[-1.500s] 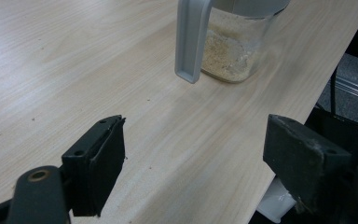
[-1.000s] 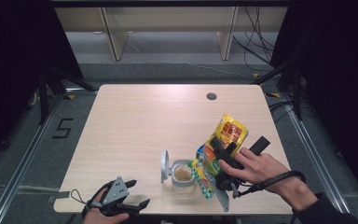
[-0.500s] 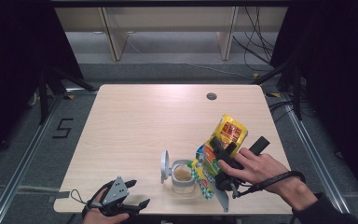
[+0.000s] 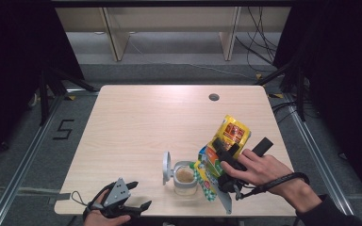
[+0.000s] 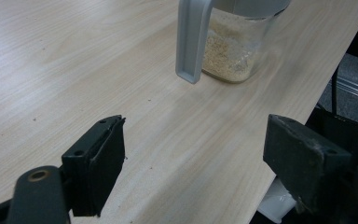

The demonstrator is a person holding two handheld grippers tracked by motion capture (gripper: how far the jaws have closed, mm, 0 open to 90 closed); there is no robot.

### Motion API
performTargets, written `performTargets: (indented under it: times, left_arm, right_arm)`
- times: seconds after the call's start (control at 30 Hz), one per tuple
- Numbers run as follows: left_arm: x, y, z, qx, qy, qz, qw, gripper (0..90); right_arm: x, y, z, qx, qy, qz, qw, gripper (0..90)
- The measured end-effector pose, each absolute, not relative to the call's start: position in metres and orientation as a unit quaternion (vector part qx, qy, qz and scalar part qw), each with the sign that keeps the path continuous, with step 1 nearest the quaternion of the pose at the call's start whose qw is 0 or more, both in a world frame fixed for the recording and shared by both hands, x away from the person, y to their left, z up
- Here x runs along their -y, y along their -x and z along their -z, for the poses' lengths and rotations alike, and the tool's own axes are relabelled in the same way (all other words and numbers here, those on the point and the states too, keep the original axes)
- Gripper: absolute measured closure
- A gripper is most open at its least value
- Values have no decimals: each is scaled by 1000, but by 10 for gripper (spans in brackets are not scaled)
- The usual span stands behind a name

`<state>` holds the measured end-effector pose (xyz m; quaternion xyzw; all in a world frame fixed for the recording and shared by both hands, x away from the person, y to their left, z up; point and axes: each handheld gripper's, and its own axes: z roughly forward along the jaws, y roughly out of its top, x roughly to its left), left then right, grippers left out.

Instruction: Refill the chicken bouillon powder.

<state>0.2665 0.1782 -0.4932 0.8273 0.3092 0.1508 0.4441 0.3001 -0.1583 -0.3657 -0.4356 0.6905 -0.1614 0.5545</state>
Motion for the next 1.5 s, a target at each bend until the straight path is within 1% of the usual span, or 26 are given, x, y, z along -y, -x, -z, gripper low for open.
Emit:
performTargets:
  times: [0.47, 0.6, 0.77, 0.9, 1.5]
  left_arm:
    - [-178, -266, 493, -309, -829, -150, 441, 201]
    - [-177, -265, 494, -314, -821, -145, 455, 201]
    - [-177, -265, 494, -314, -821, -144, 455, 201]
    - [-178, -266, 493, -309, -828, -150, 443, 201]
    - [-178, -267, 493, -309, -829, -150, 441, 201]
  right_arm:
    - [158, -299, 366, -691, 437, 159, 553, 590]
    - [159, -298, 367, -692, 435, 158, 554, 591]
    - [159, -298, 367, -694, 436, 157, 552, 592]
    - [159, -298, 367, -694, 436, 155, 552, 592]
    - [158, -296, 368, -695, 436, 151, 551, 594]
